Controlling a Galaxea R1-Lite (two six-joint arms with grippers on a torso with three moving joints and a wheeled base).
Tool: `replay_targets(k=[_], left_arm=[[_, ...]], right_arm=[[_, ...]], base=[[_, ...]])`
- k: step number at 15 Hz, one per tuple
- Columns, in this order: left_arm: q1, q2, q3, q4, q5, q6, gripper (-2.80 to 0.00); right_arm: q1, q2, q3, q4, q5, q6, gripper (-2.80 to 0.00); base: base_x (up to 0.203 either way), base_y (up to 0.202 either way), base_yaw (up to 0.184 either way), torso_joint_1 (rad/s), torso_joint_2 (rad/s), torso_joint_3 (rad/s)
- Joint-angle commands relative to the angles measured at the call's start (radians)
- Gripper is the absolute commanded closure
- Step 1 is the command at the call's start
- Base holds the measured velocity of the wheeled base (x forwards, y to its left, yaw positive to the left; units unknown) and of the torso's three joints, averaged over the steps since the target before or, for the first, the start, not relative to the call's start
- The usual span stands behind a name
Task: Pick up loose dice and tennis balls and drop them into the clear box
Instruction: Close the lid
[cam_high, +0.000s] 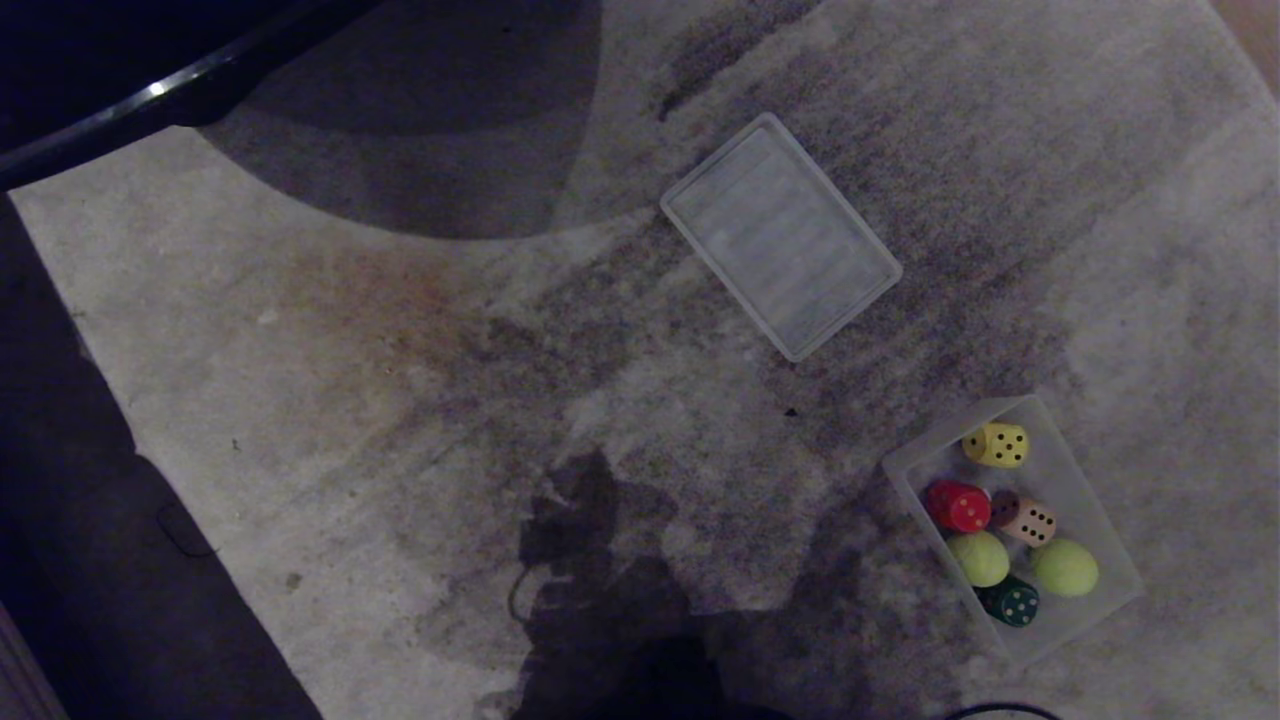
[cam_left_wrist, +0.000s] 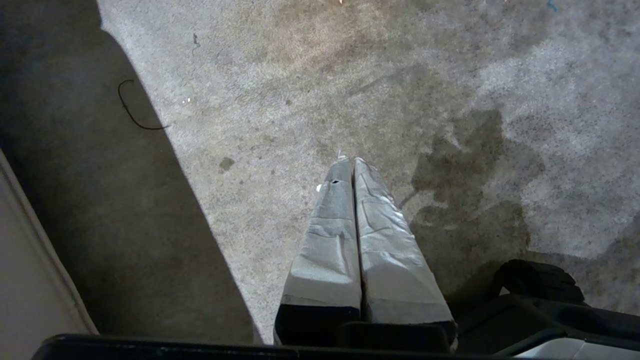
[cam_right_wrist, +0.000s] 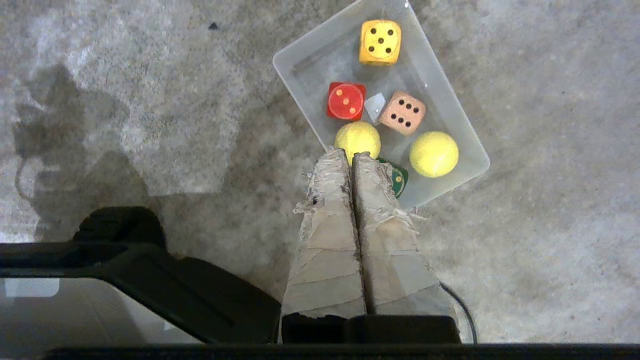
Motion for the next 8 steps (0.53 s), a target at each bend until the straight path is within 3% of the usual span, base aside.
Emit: replay_targets(k=[1, 8], left_arm=[[0.0, 0.001, 0.0, 0.0, 0.001, -0.001, 0.0], [0.0, 0.0, 0.0, 0.001, 0.001, 0.0, 0.0]], right_arm=[[0.0, -0.008, 0.0, 0.002, 0.001, 0.001, 0.0], [0.0, -0.008, 0.0, 0.001, 0.0, 0.001, 0.0]], base=[[0.0, 0.0, 0.0, 0.0, 0.0, 0.0], [0.0, 0.0, 0.0, 0.0, 0.0, 0.0]])
